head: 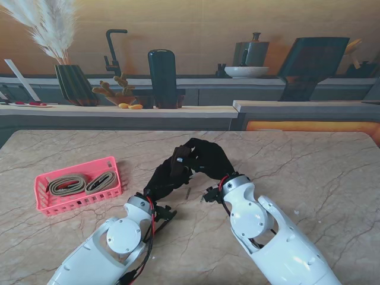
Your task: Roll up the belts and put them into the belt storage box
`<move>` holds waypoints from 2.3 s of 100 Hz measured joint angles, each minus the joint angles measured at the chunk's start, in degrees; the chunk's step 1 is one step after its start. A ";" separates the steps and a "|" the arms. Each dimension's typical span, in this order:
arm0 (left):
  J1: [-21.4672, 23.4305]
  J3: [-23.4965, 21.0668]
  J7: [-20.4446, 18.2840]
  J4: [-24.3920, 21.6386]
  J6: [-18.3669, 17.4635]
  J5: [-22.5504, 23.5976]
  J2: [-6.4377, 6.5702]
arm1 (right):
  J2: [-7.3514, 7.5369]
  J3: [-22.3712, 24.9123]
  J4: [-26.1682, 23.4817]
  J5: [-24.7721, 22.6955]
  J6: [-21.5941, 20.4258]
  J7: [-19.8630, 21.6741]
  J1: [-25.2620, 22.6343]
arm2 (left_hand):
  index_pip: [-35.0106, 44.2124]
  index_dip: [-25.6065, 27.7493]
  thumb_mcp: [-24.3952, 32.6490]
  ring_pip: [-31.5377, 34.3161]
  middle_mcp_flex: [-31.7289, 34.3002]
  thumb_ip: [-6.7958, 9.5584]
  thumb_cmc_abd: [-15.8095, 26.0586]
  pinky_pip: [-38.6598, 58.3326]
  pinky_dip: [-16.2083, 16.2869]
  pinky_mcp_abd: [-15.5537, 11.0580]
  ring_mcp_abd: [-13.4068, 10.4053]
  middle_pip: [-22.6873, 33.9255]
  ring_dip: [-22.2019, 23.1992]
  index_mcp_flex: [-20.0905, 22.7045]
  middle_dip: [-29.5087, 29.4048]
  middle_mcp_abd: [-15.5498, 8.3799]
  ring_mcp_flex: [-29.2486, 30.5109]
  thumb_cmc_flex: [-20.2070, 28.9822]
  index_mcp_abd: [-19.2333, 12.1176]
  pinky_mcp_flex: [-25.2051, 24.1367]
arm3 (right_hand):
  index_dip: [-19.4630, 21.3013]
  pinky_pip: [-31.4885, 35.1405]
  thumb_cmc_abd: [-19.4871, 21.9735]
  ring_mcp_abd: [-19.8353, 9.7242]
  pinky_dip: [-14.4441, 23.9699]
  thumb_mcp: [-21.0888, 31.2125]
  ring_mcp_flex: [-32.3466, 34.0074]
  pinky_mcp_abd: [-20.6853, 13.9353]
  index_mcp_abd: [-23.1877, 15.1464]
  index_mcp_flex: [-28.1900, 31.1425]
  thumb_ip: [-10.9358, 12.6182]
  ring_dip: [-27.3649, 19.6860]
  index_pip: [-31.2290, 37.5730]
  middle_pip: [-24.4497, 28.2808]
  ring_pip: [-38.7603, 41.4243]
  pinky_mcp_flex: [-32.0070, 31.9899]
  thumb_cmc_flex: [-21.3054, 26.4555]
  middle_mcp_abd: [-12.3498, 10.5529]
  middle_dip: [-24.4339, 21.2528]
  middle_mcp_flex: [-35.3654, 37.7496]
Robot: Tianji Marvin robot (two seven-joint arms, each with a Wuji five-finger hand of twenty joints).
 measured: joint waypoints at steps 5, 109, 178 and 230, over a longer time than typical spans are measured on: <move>-0.50 0.26 0.00 0.69 -0.64 1.23 0.09 | 0.06 0.24 -0.30 0.40 0.30 0.21 -0.34 | 1.62 1.95 1.48 2.03 0.75 -0.01 -0.03 0.86 0.84 0.39 0.05 1.72 0.68 0.00 0.97 0.15 0.96 -1.51 -0.25 0.94 | -0.48 0.00 0.00 0.00 0.01 0.00 0.00 0.00 0.00 0.00 0.00 0.15 0.00 0.00 0.05 -0.01 0.00 0.02 0.02 0.00; -0.75 0.57 3.94 1.78 1.46 5.90 -0.73 | 0.60 0.41 -0.12 -9.93 -1.28 -2.90 -1.48 | 14.82 16.40 6.13 18.46 5.07 28.08 -2.34 16.14 2.14 7.35 4.42 19.29 -0.83 8.07 -5.66 4.26 14.06 -9.36 -3.22 13.36 | -6.16 -1.53 -1.77 2.36 0.12 7.11 -19.41 0.74 -0.10 -0.01 2.02 0.47 -0.56 -0.84 -2.21 -10.99 -2.81 4.54 -0.17 -16.50; -2.36 1.98 1.19 2.72 3.06 11.57 1.22 | 2.08 -0.02 -0.72 -2.53 -0.17 4.57 -1.16 | 21.61 18.67 21.81 34.76 14.50 46.13 22.47 25.14 -1.40 13.20 0.98 28.79 -0.31 13.25 -4.32 3.15 19.49 -58.71 2.51 26.09 | -7.47 -2.80 -2.97 1.21 1.50 9.75 -0.32 0.94 3.48 -0.70 3.89 1.79 -3.03 1.21 2.19 -0.76 2.94 0.63 -0.11 3.23; -3.04 2.29 3.88 4.55 -0.54 14.42 1.03 | 1.20 0.59 -1.40 0.03 2.04 3.24 -1.99 | 15.38 14.06 28.27 18.45 8.82 28.55 40.68 19.06 -0.86 11.31 3.61 20.62 -0.93 5.76 -3.69 3.97 17.20 -80.03 0.87 18.37 | -8.59 -2.79 -2.97 1.30 1.43 7.67 0.28 0.97 0.07 0.54 2.42 0.60 -2.97 -0.80 -0.03 0.31 2.92 0.31 -0.34 4.03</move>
